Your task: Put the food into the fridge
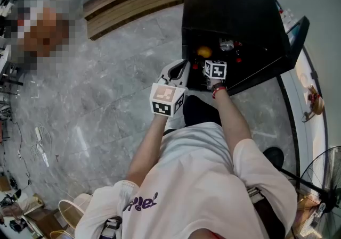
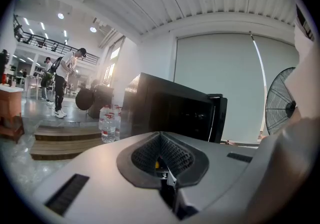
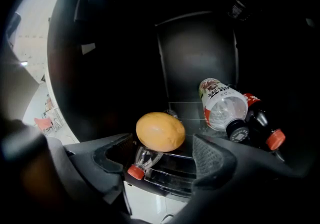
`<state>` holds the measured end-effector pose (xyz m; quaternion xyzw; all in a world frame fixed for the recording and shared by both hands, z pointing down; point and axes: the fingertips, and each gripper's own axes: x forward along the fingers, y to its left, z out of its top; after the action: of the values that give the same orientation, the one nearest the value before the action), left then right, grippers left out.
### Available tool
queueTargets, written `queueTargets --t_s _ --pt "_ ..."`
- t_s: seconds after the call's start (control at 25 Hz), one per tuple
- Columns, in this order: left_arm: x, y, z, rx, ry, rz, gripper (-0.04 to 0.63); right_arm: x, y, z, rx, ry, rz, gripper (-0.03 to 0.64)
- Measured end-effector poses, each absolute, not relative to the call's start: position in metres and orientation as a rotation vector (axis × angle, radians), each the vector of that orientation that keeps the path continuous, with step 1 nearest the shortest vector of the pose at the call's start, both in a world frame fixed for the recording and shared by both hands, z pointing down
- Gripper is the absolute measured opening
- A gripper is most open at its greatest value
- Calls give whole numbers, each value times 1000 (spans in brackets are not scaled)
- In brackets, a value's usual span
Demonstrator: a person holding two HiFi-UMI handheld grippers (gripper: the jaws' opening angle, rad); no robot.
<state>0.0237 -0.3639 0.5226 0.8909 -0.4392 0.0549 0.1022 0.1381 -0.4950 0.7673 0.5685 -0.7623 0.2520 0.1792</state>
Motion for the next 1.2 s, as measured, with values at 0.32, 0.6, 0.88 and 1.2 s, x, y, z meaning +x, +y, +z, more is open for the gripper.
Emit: queueTargets --t_s 0.32,0.6,0.88,1.2 --pt "24 -344 513 2637 -1277 166 17 147 -471 749 1645 -2143 698 387" --pt "21 -321 495 2639 -1263 170 17 152 -441 720 1682 -2138 686 384" --pt "10 -289 478 2634 -1244 176 17 154 -408 680 1717 -2148 670 357" --pt "2 -263 457 2642 -1235 177 17 152 -370 639 1739 -2151 660 314"
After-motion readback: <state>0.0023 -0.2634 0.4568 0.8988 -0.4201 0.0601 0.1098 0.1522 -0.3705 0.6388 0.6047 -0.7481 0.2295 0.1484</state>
